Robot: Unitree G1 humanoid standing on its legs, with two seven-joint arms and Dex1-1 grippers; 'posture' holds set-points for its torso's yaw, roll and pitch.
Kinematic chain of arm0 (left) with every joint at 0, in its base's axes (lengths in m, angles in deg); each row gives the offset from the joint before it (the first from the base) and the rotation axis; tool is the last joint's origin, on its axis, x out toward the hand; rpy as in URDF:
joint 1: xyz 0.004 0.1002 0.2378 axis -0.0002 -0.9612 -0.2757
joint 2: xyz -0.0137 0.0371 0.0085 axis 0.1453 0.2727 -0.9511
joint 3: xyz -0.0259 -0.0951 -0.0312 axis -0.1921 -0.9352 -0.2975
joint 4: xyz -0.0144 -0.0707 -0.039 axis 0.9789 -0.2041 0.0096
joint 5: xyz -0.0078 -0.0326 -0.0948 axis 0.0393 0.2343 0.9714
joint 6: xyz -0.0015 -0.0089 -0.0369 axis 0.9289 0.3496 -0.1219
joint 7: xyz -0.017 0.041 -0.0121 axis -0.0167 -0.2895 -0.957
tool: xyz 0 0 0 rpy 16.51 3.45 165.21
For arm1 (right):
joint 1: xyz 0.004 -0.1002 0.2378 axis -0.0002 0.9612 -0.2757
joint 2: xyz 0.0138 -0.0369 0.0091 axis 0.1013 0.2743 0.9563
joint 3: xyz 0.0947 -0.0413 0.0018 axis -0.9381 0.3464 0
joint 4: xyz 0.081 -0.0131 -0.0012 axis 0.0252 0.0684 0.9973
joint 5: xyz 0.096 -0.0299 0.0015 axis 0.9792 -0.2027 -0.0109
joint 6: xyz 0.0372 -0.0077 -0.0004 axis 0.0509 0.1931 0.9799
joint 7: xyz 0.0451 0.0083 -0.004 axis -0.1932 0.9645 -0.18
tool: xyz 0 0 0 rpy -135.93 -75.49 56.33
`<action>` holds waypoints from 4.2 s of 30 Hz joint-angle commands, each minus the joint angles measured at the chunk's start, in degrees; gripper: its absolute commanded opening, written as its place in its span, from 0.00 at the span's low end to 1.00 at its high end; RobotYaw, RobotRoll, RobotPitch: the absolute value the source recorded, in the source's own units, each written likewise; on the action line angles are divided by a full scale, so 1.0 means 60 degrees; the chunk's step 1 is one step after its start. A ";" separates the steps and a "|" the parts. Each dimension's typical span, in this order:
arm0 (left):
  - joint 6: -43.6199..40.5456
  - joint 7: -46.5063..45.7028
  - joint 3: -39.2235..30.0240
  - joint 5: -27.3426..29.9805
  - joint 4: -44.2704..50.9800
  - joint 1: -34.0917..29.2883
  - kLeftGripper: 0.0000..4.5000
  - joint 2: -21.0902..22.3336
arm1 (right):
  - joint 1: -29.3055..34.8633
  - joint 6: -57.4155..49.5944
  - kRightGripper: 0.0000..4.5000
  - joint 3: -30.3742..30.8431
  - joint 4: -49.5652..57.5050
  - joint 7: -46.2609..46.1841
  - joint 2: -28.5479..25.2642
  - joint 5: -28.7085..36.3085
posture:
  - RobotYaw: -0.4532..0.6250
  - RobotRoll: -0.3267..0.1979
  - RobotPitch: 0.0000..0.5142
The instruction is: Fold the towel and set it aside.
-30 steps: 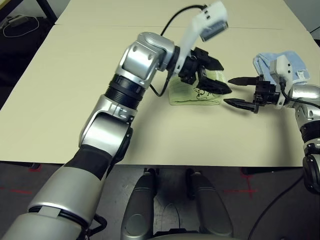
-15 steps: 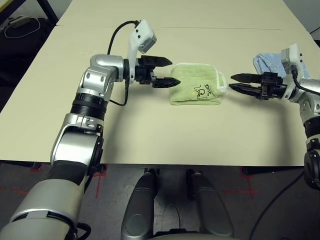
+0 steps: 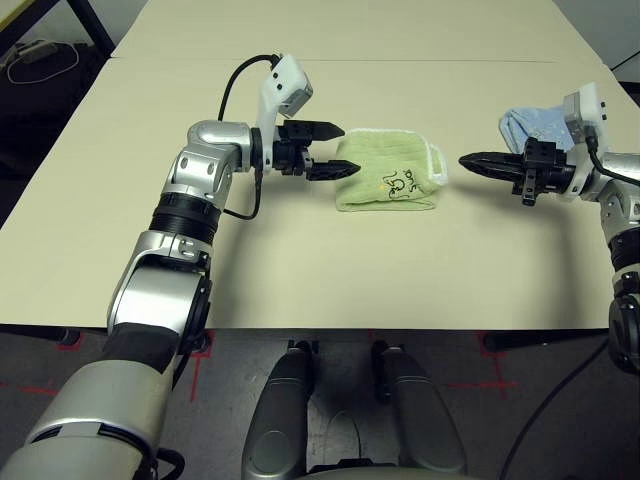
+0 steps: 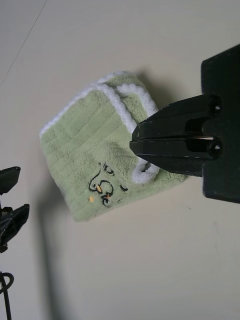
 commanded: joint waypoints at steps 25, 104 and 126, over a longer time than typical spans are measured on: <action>0.0567 -0.0386 0.0308 -0.0488 -0.0647 0.0301 0.80 -0.1130 | -0.1009 0.0466 0.00 0.0264 -0.0909 -0.0568 0.0867 -0.0508 | 0.50 0.62 0.39; 0.2925 -0.1627 0.0926 -0.2305 -0.4171 0.1067 0.01 -0.1926 | -0.1163 0.0898 0.00 0.1996 -0.2166 -0.2468 0.1542 -0.2824 | 0.51 0.62 0.40; 0.2805 -0.0626 0.0636 -0.2197 -0.4169 0.0767 0.01 -0.1276 | -0.0904 0.0670 0.00 0.1087 -0.2549 -0.2086 0.1274 -0.1912 | 0.51 0.62 0.40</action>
